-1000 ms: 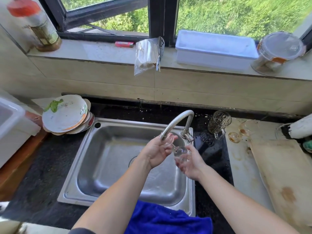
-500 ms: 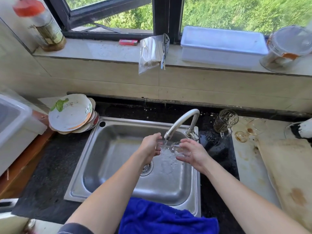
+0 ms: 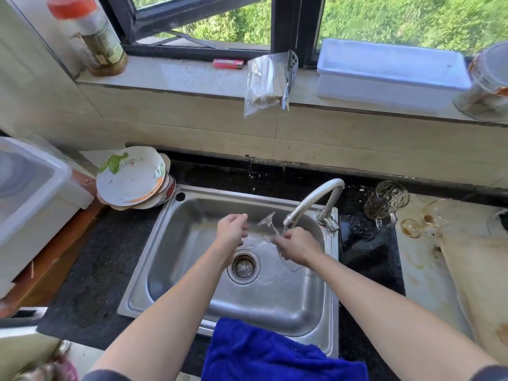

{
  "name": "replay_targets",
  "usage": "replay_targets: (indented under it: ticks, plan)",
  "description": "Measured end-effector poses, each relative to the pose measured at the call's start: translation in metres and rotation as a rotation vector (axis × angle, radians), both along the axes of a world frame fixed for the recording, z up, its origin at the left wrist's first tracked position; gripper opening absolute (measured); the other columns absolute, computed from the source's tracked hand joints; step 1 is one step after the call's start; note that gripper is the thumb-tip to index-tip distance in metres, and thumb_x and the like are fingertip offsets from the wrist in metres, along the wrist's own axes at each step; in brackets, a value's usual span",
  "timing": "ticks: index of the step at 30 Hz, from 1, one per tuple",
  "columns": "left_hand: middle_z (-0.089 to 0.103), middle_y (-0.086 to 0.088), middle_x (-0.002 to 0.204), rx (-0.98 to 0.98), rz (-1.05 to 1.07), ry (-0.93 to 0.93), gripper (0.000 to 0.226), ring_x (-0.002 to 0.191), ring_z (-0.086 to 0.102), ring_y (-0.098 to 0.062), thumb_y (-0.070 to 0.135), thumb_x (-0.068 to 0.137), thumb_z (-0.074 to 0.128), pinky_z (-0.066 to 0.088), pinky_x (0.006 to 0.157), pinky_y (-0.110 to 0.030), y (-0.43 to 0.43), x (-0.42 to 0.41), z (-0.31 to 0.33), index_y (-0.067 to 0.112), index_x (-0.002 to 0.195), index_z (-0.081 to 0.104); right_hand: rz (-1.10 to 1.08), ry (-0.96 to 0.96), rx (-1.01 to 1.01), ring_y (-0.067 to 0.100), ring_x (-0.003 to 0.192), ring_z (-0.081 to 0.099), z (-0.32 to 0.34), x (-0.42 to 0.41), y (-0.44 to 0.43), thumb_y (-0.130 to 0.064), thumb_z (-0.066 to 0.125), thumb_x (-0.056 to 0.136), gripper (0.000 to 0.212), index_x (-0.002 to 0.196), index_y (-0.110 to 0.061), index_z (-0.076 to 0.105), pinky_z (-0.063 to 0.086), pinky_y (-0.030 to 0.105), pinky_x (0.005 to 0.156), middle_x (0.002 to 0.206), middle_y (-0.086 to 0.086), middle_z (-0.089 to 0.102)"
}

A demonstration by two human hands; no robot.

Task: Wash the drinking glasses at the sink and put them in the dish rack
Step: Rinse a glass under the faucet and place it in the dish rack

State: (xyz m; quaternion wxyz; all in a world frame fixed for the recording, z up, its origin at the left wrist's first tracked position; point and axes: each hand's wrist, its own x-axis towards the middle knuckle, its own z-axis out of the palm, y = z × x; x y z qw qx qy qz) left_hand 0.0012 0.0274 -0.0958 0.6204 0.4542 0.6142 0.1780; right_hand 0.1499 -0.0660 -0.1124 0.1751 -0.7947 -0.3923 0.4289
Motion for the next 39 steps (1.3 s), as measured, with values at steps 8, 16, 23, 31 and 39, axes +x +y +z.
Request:
replay_targets:
  ticks: [8,16,23,31,39]
  plan:
    - [0.069,-0.017,0.094,0.163,-0.284,0.427,0.011,0.093,0.064,-0.035,0.017,0.087,0.052,0.05,0.077,-0.037,-0.007,-0.037,-0.041,0.016,0.083,0.063,-0.14,0.055,0.204,0.016,0.079,0.058,-0.017,-0.03,0.018,-0.043,0.054,0.093,0.028,0.075,-0.024,0.064,0.04,0.029,0.069,0.078,0.001,0.068]
    - [0.063,-0.012,0.103,0.49,-0.793,0.444,0.02,0.098,0.058,-0.033,0.024,0.091,0.048,0.048,0.081,-0.038,-0.034,0.034,-0.022,0.011,0.098,0.06,-0.424,0.073,0.305,0.025,0.077,0.068,0.003,-0.004,-0.046,-0.037,0.065,0.09,0.032,0.089,-0.007,0.077,0.052,0.041,0.079,0.081,0.009,0.075]
    - [0.064,-0.011,0.09,0.653,-0.988,0.302,0.022,0.081,0.057,-0.028,0.022,0.095,0.04,0.039,0.065,-0.032,-0.091,0.091,0.034,0.011,0.081,0.054,-0.708,0.004,0.444,0.007,0.063,0.062,0.056,0.03,-0.133,-0.024,0.062,0.094,0.021,0.081,-0.013,0.074,0.046,0.018,0.057,0.065,-0.007,0.068]
    - [0.064,-0.008,0.087,0.954,-1.262,0.267,0.021,0.08,0.059,-0.029,0.021,0.092,0.042,0.047,0.068,-0.035,-0.2,0.148,0.097,0.01,0.089,0.06,-0.936,-0.184,0.518,0.029,0.087,0.068,0.103,0.074,-0.276,-0.033,0.062,0.093,0.03,0.085,-0.006,0.075,0.046,0.032,0.067,0.085,0.014,0.074]
    - [0.066,-0.008,0.095,1.154,-1.504,0.142,0.021,0.082,0.058,-0.027,0.023,0.094,0.043,0.047,0.068,-0.034,-0.378,0.196,0.128,0.013,0.097,0.062,-1.205,-0.266,0.636,0.017,0.076,0.065,0.135,0.081,-0.48,-0.024,0.063,0.093,0.023,0.081,-0.007,0.072,0.048,0.032,0.077,0.079,0.01,0.071]
